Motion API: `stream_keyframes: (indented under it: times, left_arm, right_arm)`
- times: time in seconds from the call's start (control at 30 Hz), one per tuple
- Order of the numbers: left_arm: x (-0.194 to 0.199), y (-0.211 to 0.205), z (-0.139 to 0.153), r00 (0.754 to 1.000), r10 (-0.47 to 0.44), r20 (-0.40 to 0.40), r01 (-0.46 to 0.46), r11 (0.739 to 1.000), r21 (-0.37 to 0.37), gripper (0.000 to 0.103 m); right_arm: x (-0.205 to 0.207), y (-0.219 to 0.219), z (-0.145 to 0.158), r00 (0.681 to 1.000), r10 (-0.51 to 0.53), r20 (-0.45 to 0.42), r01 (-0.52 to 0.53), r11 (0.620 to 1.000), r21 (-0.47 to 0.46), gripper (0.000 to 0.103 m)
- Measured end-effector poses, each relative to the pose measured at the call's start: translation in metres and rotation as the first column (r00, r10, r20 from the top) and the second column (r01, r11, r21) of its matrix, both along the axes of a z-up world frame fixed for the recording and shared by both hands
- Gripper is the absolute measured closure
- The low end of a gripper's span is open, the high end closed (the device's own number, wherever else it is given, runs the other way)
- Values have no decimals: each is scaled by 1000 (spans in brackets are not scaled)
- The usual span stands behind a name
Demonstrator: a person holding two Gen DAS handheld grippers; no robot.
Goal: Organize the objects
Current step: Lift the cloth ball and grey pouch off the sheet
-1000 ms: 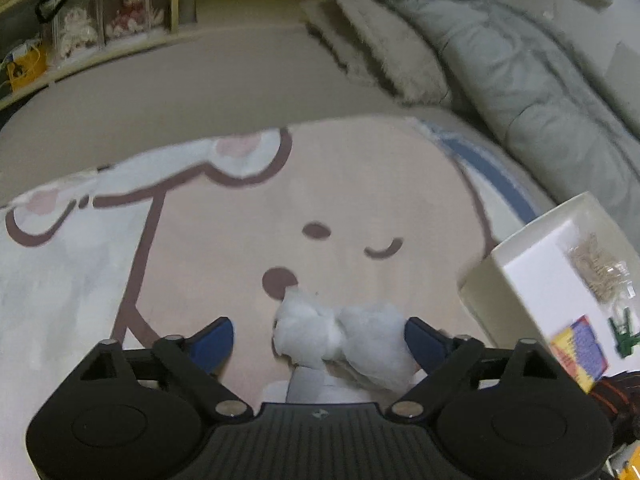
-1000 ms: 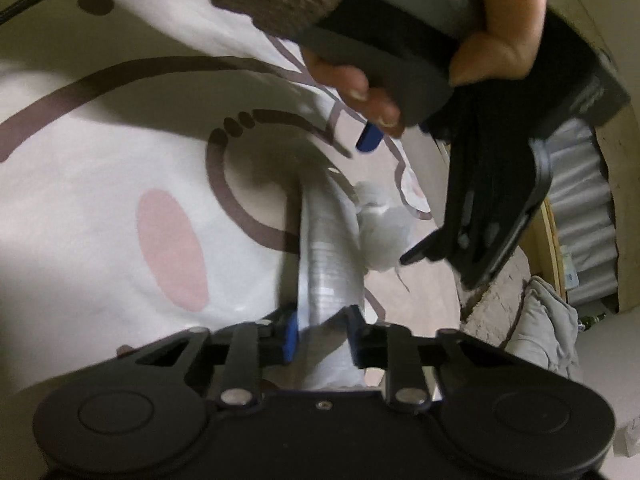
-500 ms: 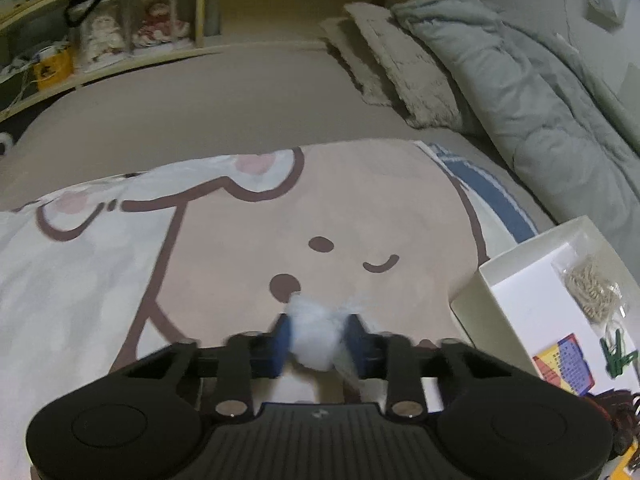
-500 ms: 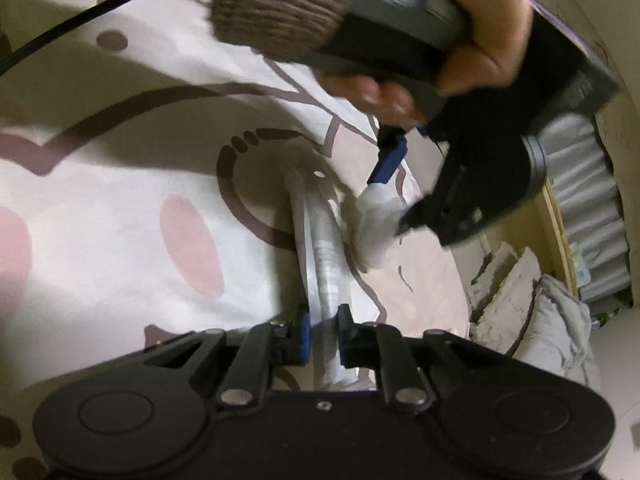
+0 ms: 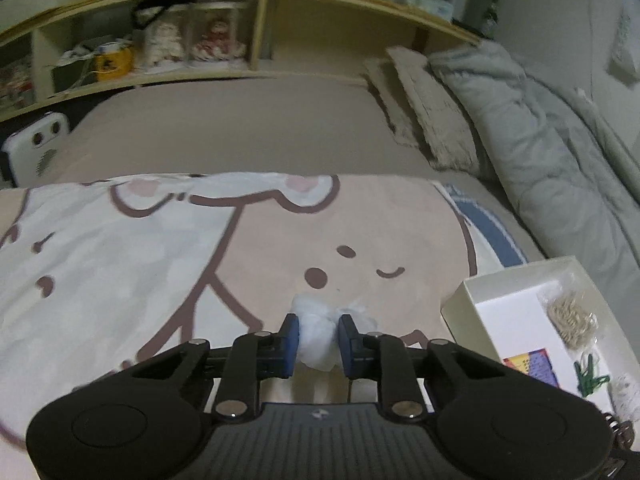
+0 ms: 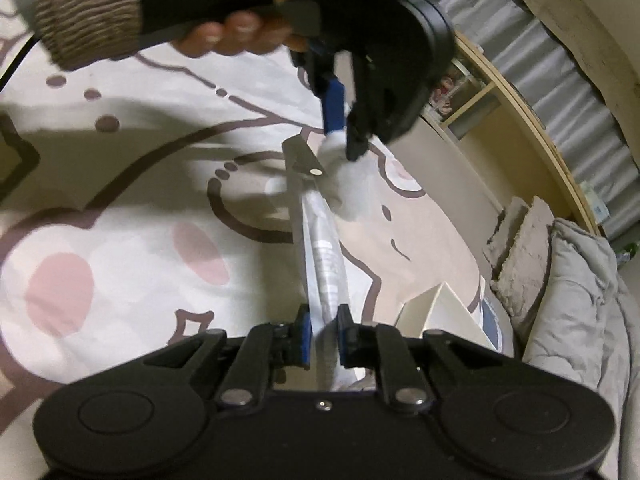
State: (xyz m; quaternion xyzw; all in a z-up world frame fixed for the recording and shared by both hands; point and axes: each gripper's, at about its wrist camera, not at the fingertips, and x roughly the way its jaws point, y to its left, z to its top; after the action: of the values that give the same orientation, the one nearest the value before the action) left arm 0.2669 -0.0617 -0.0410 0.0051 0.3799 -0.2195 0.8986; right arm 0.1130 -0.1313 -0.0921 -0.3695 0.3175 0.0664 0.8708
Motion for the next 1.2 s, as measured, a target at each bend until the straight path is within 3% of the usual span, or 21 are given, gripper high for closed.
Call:
stream_keyframes:
  times: [0.37, 0.67, 0.93, 1.2]
  left_arm:
    - [-57, 45, 41, 991, 129, 40, -124, 987, -105, 83]
    - [-94, 63, 70, 979, 182, 90, -167, 974, -153, 86]
    - [-123, 75, 84, 970, 213, 119, -194, 969, -155, 89]
    - [-159, 73, 88, 970, 188, 155, -168, 977, -130, 89]
  right_arm:
    - [-47, 5, 28, 993, 51, 108, -45, 997, -54, 90]
    - [-75, -3, 59, 993, 8, 120, -14, 998, 54, 90]
    - [-99, -12, 68, 993, -36, 113, 23, 993, 117, 91]
    - [-111, -37, 87, 991, -113, 73, 88, 956, 280, 91]
